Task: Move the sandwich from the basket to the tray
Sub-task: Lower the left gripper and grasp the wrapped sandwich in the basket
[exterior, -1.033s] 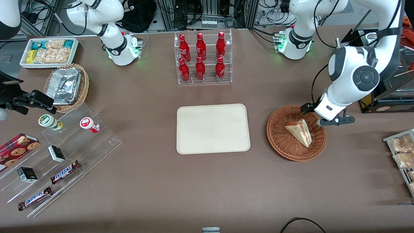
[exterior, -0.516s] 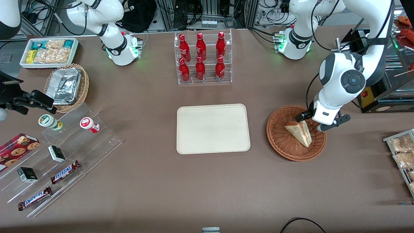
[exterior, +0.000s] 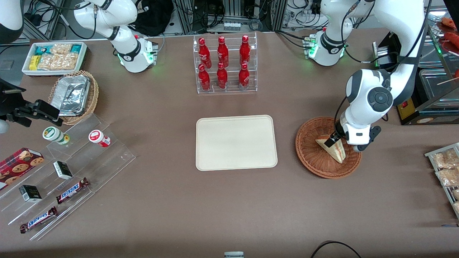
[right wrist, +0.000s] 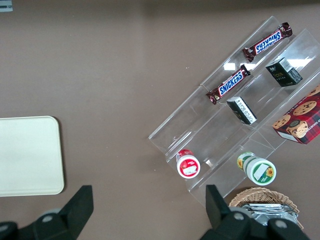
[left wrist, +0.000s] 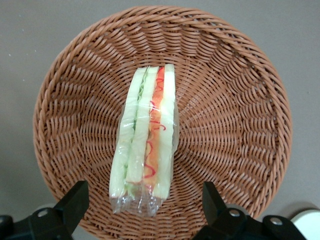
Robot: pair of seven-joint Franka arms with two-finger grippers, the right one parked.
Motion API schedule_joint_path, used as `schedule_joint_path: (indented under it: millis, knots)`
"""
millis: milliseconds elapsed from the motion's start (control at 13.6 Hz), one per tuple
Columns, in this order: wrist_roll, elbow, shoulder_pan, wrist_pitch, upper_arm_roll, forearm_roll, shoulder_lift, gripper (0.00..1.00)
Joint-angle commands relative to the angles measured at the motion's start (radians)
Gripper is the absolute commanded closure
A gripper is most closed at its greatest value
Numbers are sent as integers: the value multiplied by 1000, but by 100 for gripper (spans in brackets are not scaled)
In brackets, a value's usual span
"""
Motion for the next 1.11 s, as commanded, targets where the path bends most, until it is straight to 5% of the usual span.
schedule_joint_path:
  millis: [0, 295, 369, 516, 590, 1033]
  knots:
    - [-37, 0, -4, 33, 4, 6, 28, 0]
    - [-36, 1, 4, 45, 8, 7, 61, 0]
    - [-37, 1, 4, 51, 10, 7, 67, 11]
    - [-43, 1, 4, 51, 10, 7, 67, 67]
    - [-46, 1, 4, 50, 10, 7, 66, 85]
    - [-22, 79, -5, -129, 7, 10, 20, 94]
